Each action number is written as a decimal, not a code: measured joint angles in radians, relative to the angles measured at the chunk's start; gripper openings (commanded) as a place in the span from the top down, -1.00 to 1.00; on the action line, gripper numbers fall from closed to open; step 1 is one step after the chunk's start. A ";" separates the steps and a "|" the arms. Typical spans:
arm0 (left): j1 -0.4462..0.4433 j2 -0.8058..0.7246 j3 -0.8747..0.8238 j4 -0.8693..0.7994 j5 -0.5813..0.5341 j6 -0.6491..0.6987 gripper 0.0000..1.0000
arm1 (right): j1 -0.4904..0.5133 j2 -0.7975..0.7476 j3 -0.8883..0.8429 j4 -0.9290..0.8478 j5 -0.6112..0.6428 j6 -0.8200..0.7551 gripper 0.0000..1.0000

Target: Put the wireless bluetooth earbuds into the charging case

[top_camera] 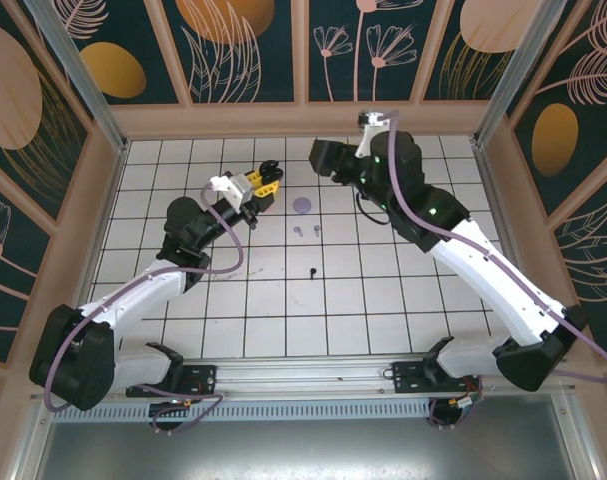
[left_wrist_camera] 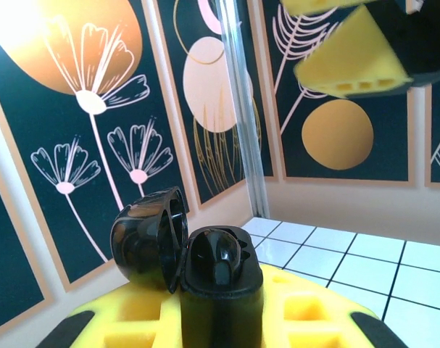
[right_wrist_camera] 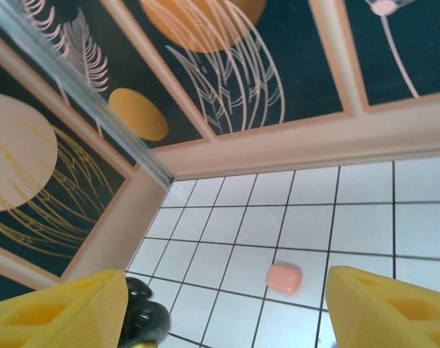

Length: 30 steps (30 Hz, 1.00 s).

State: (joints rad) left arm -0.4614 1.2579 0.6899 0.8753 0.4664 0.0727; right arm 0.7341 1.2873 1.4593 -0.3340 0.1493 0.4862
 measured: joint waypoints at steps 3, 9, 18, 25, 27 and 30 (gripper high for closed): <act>0.000 0.000 -0.011 0.024 -0.018 -0.015 1.00 | -0.008 -0.011 -0.053 -0.039 0.005 0.075 -0.41; 0.000 -0.014 -0.039 0.047 -0.061 -0.026 1.00 | -0.008 0.076 -0.174 -0.166 0.007 0.235 -0.32; 0.000 -0.084 -0.073 0.064 -0.109 -0.026 1.00 | 0.052 0.261 -0.320 -0.227 -0.019 0.401 -0.15; -0.001 -0.089 -0.091 0.064 -0.116 -0.022 1.00 | 0.129 0.438 -0.308 -0.237 -0.033 0.452 0.08; -0.001 -0.090 -0.099 0.064 -0.117 -0.021 1.00 | 0.140 0.490 -0.278 -0.246 -0.038 0.466 0.11; -0.001 -0.093 -0.107 0.064 -0.120 -0.020 1.00 | 0.151 0.550 -0.239 -0.249 -0.038 0.473 0.14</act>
State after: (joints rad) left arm -0.4622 1.1652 0.5831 0.9398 0.3462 0.0525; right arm 0.8848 1.8378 1.2201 -0.5827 0.1112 0.9592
